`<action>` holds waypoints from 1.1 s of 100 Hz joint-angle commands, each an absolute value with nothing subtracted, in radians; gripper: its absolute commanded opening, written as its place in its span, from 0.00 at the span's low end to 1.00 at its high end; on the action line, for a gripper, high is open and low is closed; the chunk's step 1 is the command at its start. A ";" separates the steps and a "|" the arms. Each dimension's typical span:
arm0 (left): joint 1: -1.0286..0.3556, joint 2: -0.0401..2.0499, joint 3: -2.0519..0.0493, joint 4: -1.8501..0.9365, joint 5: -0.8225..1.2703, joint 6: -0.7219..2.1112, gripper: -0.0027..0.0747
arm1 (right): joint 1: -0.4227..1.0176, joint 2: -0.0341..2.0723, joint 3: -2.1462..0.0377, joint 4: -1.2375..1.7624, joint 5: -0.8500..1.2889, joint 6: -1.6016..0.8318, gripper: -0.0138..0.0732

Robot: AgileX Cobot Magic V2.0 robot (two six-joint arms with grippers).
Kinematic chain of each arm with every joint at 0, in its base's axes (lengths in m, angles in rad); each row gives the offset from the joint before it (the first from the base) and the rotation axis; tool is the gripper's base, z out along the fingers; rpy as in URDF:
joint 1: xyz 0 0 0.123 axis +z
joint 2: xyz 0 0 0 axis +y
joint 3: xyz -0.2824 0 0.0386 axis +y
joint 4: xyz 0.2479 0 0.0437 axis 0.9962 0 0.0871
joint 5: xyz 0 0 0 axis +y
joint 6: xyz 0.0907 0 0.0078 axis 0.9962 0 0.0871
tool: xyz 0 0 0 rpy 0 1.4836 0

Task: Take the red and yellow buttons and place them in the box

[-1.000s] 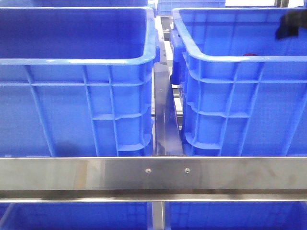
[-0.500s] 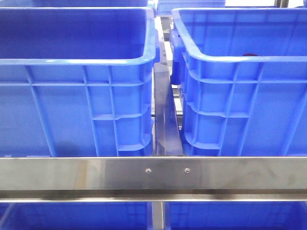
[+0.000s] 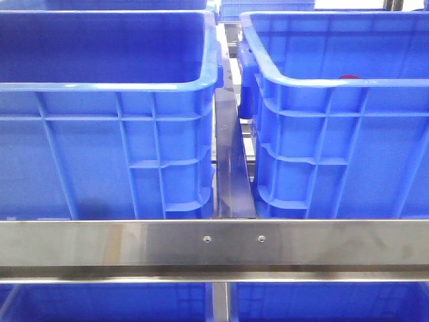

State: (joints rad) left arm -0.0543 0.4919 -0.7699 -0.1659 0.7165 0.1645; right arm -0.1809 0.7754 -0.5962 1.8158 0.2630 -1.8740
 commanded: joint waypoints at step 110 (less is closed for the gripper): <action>-0.053 0.496 -0.793 -0.183 0.642 0.158 0.01 | -0.189 0.569 -0.520 1.919 0.266 -1.874 0.08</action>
State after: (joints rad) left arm -0.0543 0.4919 -0.7699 -0.1659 0.7165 0.1645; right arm -0.1809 0.5706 -0.4926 1.8134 0.2466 -1.8718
